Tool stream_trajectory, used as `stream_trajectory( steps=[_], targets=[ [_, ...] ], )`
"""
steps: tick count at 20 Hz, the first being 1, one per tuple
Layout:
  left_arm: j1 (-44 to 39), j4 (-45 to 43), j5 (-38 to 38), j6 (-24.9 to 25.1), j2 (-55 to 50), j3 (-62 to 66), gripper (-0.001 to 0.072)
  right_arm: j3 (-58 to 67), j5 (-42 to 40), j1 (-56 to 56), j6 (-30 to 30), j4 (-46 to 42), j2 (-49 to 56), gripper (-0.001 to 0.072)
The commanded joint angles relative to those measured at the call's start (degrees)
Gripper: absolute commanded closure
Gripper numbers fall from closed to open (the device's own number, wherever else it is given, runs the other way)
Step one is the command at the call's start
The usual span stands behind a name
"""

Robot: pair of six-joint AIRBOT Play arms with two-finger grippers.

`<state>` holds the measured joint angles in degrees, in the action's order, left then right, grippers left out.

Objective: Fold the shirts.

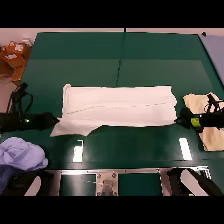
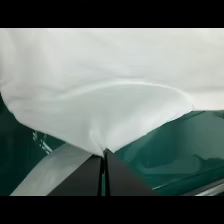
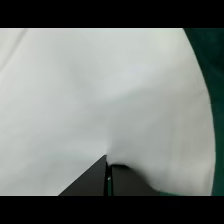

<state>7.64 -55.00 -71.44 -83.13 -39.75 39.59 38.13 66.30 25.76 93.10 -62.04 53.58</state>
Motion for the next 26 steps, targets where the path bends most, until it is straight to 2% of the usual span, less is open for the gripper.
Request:
stream_trajectory(
  steps=[1, 8, 13, 14, 16, 17, 19, 20, 21, 22, 24, 25, 26],
  targets=[
    [0.02, 5.57, 5.81, 4.90, -8.81, 5.33, 0.0684, 7.21, -4.55, -4.02, 0.37, 3.61, 5.07, 0.0700],
    [-0.63, 11.41, 13.51, 9.16, -34.34, 25.75, 0.0684, 24.83, -10.19, -8.72, 1.42, 7.52, 27.61, 0.0699],
    [-6.88, 11.58, 19.04, 10.21, -52.61, 39.67, 0.0681, 38.18, -11.91, -11.10, 1.46, 10.25, 43.65, 0.0697],
    [-7.43, 11.74, 20.83, 10.16, -55.23, 41.48, 0.0661, 40.76, -11.93, -11.32, 1.46, 10.47, 46.31, 0.0627],
    [-7.65, 11.82, 24.52, 9.44, -57.75, 43.78, 0.0001, 45.07, -11.61, -11.04, 1.42, 10.40, 49.27, 0.0417],
    [-7.02, 11.82, 26.12, 8.13, -57.68, 44.46, -0.0003, 46.60, -11.15, -10.32, 1.33, 10.36, 49.42, 0.0396],
    [-4.50, 11.78, 22.45, 6.73, -57.68, 47.91, -0.0002, 50.51, -6.01, -7.72, 0.00, 8.96, 49.35, 0.0396],
    [-2.91, 11.80, 18.43, 6.40, -57.68, 49.83, -0.0002, 52.26, -2.16, -6.08, -0.66, 7.13, 49.35, 0.0345],
    [-1.20, 11.74, 13.60, 5.90, -57.68, 51.76, -0.0001, 53.44, 1.81, -4.28, -0.85, 4.87, 49.35, 0.0234],
    [0.42, 11.76, 9.11, 4.83, -57.68, 53.13, -0.0002, 53.66, 4.98, -2.64, -2.64, 2.99, 49.35, 0.0191],
    [2.43, 11.74, 3.13, 3.41, -57.68, 54.01, 0.0000, 52.57, 8.87, -0.28, -7.06, 0.31, 49.42, 0.0191],
    [2.95, 11.69, 0.81, 3.19, -57.68, 54.01, 0.0132, 51.17, 9.81, 0.70, -9.44, -0.24, 49.42, 0.0190],
    [2.93, 11.08, -0.70, 3.21, -57.68, 54.01, 0.0480, 49.59, 9.92, 1.55, -11.56, 0.00, 49.42, 0.0191]
  ],
)
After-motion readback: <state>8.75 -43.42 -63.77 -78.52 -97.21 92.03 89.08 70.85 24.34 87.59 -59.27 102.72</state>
